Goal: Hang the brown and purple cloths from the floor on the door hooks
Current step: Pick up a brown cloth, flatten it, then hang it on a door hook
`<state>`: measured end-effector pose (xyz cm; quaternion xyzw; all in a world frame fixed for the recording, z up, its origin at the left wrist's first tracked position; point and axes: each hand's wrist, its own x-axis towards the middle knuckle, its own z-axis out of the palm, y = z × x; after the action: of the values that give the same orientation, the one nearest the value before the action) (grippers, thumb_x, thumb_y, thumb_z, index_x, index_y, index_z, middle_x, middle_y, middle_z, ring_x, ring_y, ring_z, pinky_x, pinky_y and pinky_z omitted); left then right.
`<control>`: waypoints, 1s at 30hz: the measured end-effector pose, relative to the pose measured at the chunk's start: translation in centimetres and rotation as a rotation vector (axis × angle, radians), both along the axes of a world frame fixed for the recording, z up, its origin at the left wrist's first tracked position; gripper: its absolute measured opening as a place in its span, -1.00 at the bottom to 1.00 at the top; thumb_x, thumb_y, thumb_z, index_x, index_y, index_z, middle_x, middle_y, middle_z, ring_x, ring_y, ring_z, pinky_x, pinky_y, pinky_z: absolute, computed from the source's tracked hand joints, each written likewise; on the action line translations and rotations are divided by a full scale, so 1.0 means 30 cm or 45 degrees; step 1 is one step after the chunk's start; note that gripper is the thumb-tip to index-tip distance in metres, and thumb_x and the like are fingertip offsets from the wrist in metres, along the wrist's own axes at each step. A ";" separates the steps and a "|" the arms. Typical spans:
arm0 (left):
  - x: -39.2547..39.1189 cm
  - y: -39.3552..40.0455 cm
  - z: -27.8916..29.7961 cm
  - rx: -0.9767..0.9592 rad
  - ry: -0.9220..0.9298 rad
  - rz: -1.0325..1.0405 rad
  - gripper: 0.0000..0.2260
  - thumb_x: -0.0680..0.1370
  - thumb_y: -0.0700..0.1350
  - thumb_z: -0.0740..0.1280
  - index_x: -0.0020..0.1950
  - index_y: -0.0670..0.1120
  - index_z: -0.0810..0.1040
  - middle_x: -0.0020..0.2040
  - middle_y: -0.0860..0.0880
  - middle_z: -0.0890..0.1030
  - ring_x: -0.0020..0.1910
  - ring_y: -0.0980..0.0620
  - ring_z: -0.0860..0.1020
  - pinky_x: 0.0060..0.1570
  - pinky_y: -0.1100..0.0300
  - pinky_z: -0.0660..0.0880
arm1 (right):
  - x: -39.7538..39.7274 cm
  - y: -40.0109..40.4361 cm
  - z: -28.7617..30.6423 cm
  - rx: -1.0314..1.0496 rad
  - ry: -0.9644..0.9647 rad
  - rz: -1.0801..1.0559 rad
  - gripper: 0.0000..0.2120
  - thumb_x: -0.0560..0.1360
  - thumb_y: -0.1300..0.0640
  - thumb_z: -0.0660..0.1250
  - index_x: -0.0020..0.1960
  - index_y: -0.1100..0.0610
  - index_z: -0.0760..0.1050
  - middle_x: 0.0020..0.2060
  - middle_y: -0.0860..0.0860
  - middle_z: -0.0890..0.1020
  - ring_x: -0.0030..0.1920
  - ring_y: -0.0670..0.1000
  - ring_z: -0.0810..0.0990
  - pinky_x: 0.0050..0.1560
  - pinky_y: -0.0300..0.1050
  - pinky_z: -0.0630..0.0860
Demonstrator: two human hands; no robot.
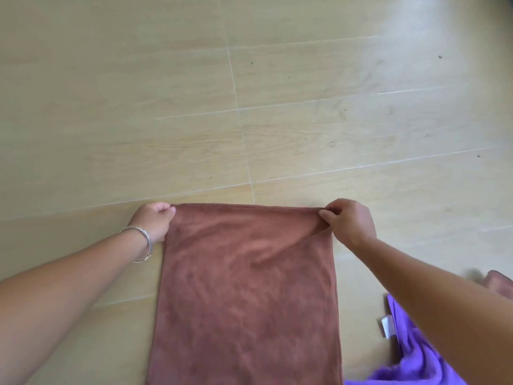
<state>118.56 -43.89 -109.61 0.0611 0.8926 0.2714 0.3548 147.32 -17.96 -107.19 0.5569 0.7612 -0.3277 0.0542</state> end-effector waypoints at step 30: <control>0.296 -0.275 -0.051 0.061 0.910 -2.122 -0.23 0.44 0.38 0.19 0.54 0.04 0.16 0.54 -0.20 0.13 0.51 -0.19 0.12 0.35 -0.26 0.11 | 0.308 -0.222 -0.143 0.539 0.048 1.818 -0.38 0.53 -0.26 0.18 0.49 0.03 0.28 0.50 0.12 0.25 0.49 0.14 0.22 0.43 0.17 0.15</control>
<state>127.44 -52.15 -111.14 0.7753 0.6101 -0.0900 0.1367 156.57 -24.61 -111.49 -0.0805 0.9855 -0.0684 0.1325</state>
